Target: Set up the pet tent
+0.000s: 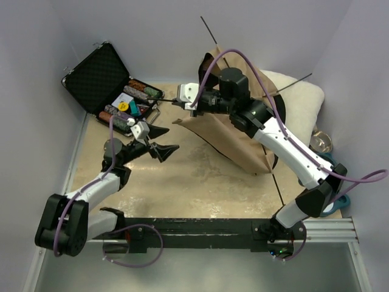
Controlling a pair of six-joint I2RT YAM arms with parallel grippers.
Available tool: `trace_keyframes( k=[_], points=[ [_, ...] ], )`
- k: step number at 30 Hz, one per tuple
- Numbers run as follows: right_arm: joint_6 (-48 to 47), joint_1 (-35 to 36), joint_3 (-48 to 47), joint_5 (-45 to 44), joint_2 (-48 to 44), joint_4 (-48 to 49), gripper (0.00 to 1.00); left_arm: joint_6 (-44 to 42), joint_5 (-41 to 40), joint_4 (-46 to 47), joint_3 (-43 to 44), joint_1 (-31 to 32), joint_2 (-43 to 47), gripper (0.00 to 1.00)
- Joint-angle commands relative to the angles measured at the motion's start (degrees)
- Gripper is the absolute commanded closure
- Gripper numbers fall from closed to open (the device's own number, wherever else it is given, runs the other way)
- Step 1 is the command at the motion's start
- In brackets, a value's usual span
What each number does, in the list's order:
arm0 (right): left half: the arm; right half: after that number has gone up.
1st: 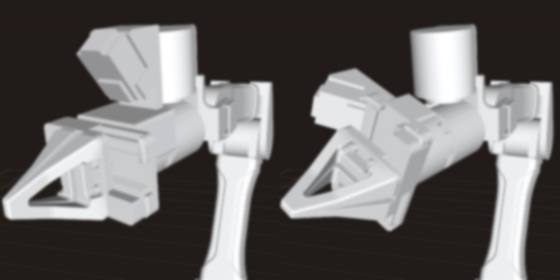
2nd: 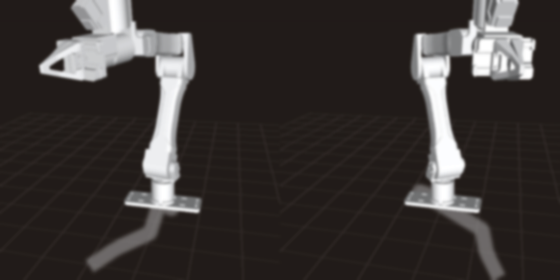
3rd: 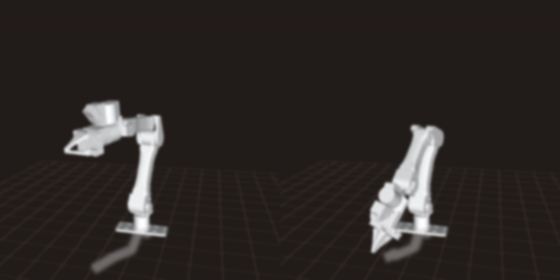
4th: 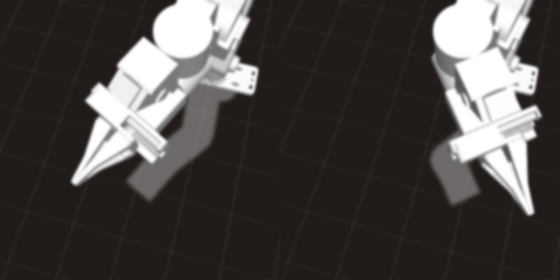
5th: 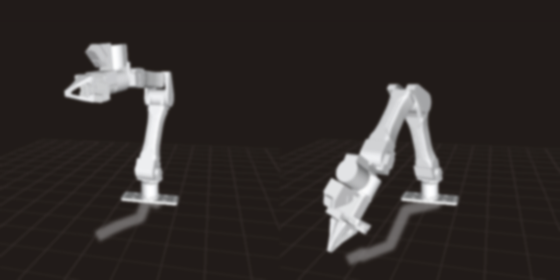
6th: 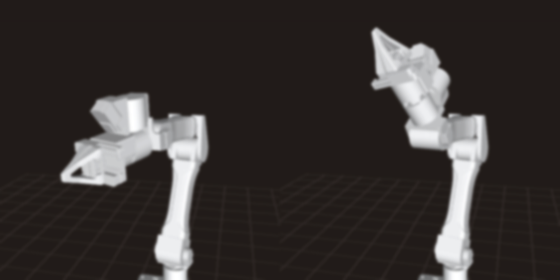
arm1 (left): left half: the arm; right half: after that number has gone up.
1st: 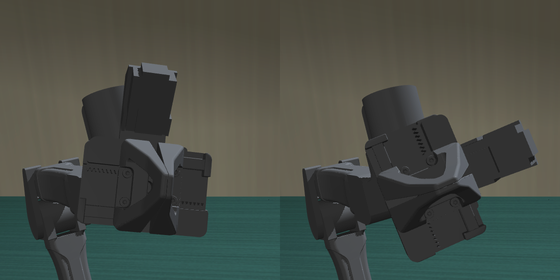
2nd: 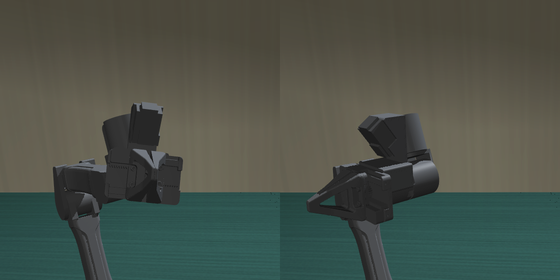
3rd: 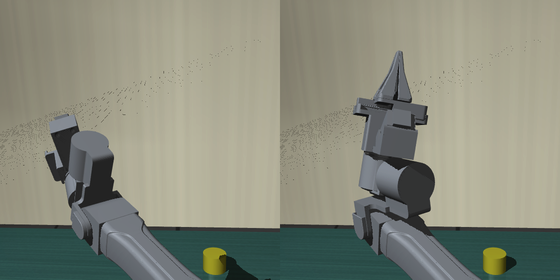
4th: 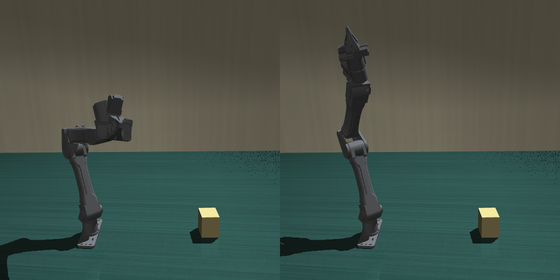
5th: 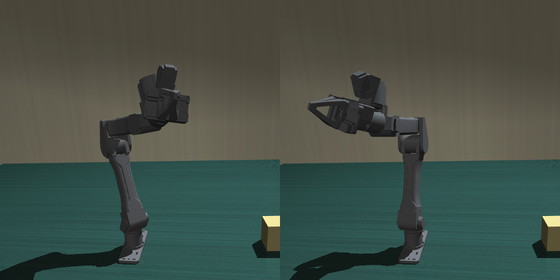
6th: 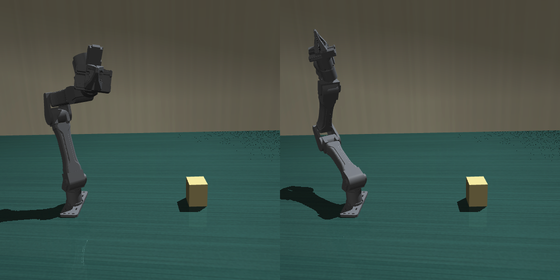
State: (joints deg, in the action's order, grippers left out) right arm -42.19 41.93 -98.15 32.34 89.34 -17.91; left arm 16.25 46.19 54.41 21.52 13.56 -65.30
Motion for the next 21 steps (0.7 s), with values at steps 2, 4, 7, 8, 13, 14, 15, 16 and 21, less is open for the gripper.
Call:
trace_keyframes(
  k=[2, 4, 7, 8, 13, 14, 15, 16, 21],
  points=[
    [2.29, -0.45, -1.79, -2.10, -4.70, 0.24, 1.00, -0.79, -2.69, 8.43, 6.15, 1.82, -5.35, 0.09],
    [2.99, -0.54, -1.00, -2.37, -5.49, 0.77, 1.00, -0.17, -2.78, 9.04, 8.79, 2.87, -7.38, 0.09],
    [3.52, -0.62, -0.11, -2.37, -6.28, 1.39, 1.00, -0.25, -2.86, 9.75, 12.66, 5.59, -10.19, 0.09],
    [3.52, -0.62, 0.06, -2.45, -6.46, 1.39, 1.00, -0.43, -3.13, 9.83, 13.63, 6.64, -10.98, 0.09],
    [4.40, -1.50, 0.76, -2.28, -7.42, 2.44, 1.00, 0.10, -2.96, 10.45, 16.18, 8.76, -14.94, 0.21],
    [4.75, -1.68, 0.85, -2.19, -7.60, 2.62, 1.00, 0.27, -2.60, 10.62, 16.36, 8.85, -15.56, 0.25],
    [5.28, -2.03, 1.03, -1.84, -7.60, 2.88, 1.00, 0.53, -2.51, 10.80, 16.62, 8.94, -15.82, 0.28],
    [5.72, -2.29, 0.86, -1.58, -7.60, 2.88, 1.00, 0.88, -2.16, 11.06, 16.89, 9.02, -16.17, 0.33],
    [5.54, -2.82, 1.73, -1.58, -7.87, 2.53, 1.00, 3.34, -2.25, 13.17, 18.56, 9.99, -16.62, 0.53]
  ],
)
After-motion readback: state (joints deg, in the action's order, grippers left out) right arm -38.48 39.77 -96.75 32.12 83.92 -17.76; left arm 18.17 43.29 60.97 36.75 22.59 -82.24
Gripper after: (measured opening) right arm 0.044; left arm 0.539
